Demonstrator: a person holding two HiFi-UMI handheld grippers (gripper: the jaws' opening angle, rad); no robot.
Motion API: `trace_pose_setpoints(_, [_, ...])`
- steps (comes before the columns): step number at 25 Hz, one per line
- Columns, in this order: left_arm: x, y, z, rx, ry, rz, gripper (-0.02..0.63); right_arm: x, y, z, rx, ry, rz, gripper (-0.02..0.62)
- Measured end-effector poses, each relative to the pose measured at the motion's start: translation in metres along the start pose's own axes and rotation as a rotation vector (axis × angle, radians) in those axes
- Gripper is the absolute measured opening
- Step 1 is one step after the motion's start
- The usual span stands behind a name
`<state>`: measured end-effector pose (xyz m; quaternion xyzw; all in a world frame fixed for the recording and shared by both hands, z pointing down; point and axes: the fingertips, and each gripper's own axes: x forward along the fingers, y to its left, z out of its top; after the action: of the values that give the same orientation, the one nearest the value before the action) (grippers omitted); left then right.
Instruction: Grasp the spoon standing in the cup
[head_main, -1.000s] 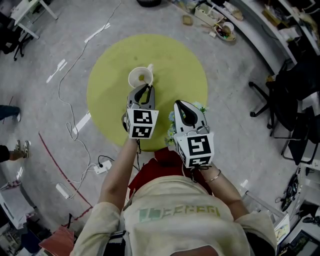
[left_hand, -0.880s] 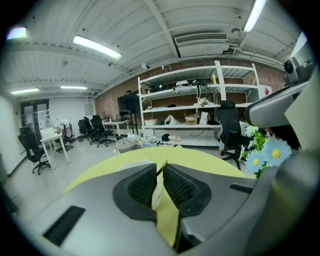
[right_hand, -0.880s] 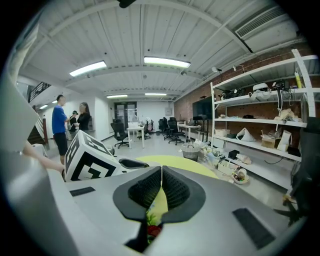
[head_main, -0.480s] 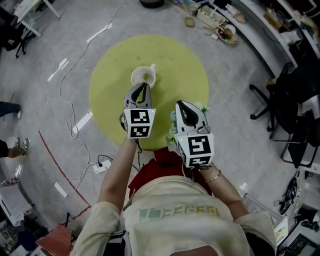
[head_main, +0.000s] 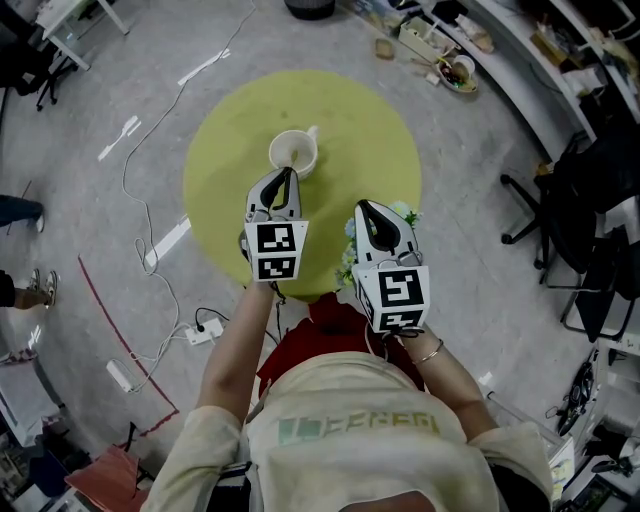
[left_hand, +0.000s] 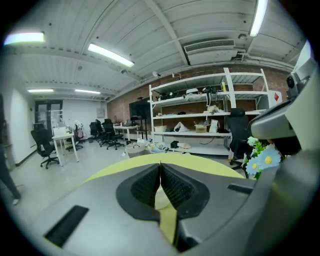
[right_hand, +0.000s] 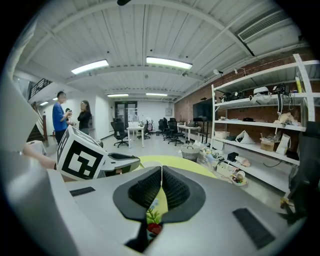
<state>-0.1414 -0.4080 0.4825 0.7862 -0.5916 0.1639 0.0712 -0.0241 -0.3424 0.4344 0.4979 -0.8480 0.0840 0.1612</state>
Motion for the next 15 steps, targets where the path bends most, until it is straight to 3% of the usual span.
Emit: trace_pose_setpoints(15, [-0.050,0.010,0.022,-0.056,-0.103,0.036,0.026,-0.020,0.018,0.008,-0.027,-0.044,-0.001,0.037])
